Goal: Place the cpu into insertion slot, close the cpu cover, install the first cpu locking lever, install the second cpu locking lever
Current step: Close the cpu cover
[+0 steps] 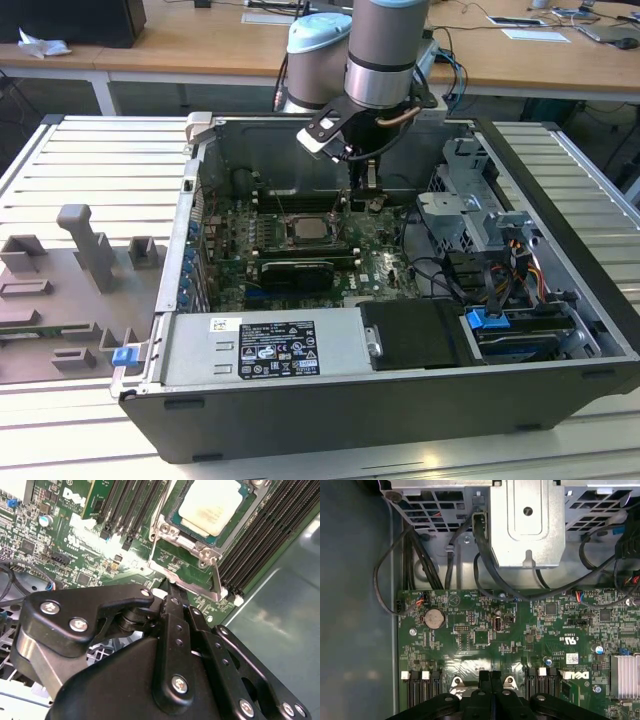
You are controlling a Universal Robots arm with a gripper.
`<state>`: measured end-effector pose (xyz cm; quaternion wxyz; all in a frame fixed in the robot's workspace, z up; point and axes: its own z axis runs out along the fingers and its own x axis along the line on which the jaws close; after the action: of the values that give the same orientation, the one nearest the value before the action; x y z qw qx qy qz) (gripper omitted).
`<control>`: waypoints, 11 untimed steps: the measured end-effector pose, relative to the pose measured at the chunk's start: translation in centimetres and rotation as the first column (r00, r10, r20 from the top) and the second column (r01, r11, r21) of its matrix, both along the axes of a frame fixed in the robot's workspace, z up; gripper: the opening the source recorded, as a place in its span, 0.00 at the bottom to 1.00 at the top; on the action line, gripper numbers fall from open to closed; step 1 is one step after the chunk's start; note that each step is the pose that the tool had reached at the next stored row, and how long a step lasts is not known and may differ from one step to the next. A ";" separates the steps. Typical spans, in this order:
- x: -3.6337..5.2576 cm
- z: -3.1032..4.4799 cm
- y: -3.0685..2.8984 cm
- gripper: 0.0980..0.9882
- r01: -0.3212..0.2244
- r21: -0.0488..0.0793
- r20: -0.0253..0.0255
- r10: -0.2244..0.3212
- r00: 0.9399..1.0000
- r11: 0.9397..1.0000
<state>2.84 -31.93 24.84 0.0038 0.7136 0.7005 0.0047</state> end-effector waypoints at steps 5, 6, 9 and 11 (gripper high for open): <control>-0.75 0.00 0.00 0.01 0.000 0.000 0.000 0.000 1.000 1.000; -0.90 -0.01 0.01 0.01 0.000 0.000 0.000 0.000 1.000 1.000; -1.47 -0.09 0.01 0.01 0.000 0.000 0.000 0.000 1.000 1.000; -2.32 -0.23 0.01 0.01 0.000 0.000 0.000 0.000 1.000 1.000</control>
<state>0.52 -31.92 24.61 0.0038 0.7136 0.7005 0.0047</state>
